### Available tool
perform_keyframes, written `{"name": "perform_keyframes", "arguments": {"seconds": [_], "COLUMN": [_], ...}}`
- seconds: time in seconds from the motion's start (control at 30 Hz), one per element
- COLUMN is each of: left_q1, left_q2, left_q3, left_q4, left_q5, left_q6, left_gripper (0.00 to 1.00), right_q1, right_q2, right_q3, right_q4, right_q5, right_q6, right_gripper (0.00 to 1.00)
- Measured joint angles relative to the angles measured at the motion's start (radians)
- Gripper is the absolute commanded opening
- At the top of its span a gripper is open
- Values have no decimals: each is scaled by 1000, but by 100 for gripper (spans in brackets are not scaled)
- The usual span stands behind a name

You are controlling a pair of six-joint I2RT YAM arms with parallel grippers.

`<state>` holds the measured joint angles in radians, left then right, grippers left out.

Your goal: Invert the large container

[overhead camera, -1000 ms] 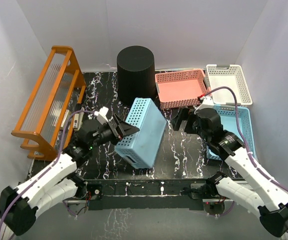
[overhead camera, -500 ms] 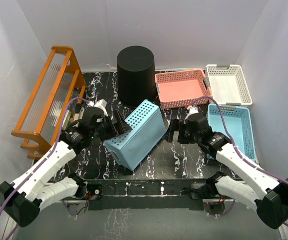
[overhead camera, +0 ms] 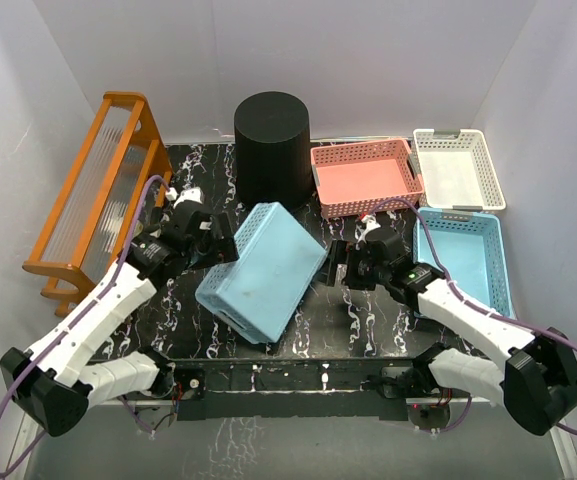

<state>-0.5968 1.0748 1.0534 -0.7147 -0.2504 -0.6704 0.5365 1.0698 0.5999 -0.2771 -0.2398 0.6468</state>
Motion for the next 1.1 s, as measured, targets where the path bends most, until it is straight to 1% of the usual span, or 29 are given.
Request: {"name": "perform_keyframes", "arguments": {"seconds": [0.23, 0.4, 0.53, 0.57, 0.7, 0.77, 0.87, 0.97, 1.1], "left_q1": [0, 0, 0, 0, 0, 0, 0, 0, 0], "left_q2": [58, 58, 35, 29, 6, -13, -55, -93, -109], "left_q3": [90, 177, 204, 205, 211, 216, 220, 222, 222], "left_q4": [-95, -128, -129, -131, -159, -172, -187, -190, -183], "left_q5": [-126, -165, -153, -149, -127, -120, -109, -107, -87], "left_q6": [81, 129, 144, 143, 134, 125, 109, 97, 98], "left_gripper": [99, 99, 99, 98, 99, 99, 99, 99, 99], "right_q1": [0, 14, 111, 151, 233, 252, 255, 234, 141], "right_q2": [32, 105, 208, 256, 467, 595, 715, 723, 613], "right_q3": [-19, -74, -76, -63, 59, 174, 323, 412, 454], "right_q4": [92, 222, 328, 369, 495, 530, 552, 505, 362], "right_q5": [-52, -110, -123, -135, -183, -221, -268, -272, -185], "right_q6": [37, 113, 176, 200, 259, 288, 302, 256, 116], "right_gripper": [98, 98, 98, 98, 95, 95, 96, 98, 98]}}
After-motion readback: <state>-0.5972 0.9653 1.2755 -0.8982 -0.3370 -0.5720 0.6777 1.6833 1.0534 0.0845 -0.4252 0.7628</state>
